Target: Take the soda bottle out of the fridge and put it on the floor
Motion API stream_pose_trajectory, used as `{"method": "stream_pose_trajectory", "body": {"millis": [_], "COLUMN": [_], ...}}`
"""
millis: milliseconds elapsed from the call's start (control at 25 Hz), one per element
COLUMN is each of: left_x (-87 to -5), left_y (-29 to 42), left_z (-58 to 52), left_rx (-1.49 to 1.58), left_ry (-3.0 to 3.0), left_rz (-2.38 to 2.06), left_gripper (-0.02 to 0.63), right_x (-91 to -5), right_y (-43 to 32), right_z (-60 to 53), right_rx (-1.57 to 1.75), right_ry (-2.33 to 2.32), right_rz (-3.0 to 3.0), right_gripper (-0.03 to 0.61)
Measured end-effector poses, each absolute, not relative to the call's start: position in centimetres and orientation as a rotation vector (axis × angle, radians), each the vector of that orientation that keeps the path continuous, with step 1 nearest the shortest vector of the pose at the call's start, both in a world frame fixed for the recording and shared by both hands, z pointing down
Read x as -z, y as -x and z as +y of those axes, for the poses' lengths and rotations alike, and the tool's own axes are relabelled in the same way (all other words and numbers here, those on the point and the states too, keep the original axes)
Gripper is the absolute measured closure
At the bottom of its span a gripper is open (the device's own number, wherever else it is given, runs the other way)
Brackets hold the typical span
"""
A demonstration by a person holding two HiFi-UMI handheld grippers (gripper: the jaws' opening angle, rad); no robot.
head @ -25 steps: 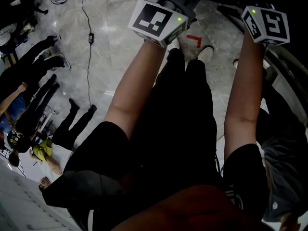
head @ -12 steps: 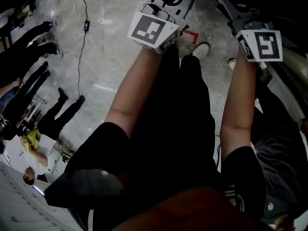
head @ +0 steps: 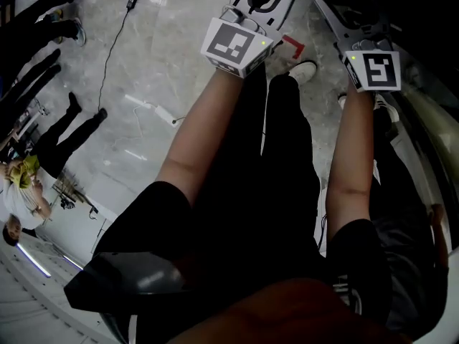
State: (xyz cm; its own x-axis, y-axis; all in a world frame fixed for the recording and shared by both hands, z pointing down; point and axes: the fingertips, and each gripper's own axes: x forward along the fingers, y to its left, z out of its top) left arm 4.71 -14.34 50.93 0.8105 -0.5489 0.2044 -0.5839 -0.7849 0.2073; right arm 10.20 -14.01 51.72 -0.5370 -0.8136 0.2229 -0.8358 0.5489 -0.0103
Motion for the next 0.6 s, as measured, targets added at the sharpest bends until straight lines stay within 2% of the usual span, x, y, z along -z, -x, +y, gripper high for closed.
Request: {"method": "stream_pose_trajectory", "body": {"millis": [280, 600], "left_x": [-62.3, -77.1], "left_y": [-0.2, 2.2], "left_z": [-14.1, -14.0], "left_rx": [-0.332, -0.425], "left_ry": [-2.644, -2.516], "left_rz": [-0.837, -0.785], "left_gripper": [0.609, 0.609], "right_x": [-64.2, -83.0], "right_y": [-6.1, -4.6], "right_z": [-14.5, -12.6], "right_rx": [-0.342, -0.536], "right_ry": [-1.411, -1.423], "right_rz": [-2.551, -2.359], "right_gripper": [0.267, 0.267]}}
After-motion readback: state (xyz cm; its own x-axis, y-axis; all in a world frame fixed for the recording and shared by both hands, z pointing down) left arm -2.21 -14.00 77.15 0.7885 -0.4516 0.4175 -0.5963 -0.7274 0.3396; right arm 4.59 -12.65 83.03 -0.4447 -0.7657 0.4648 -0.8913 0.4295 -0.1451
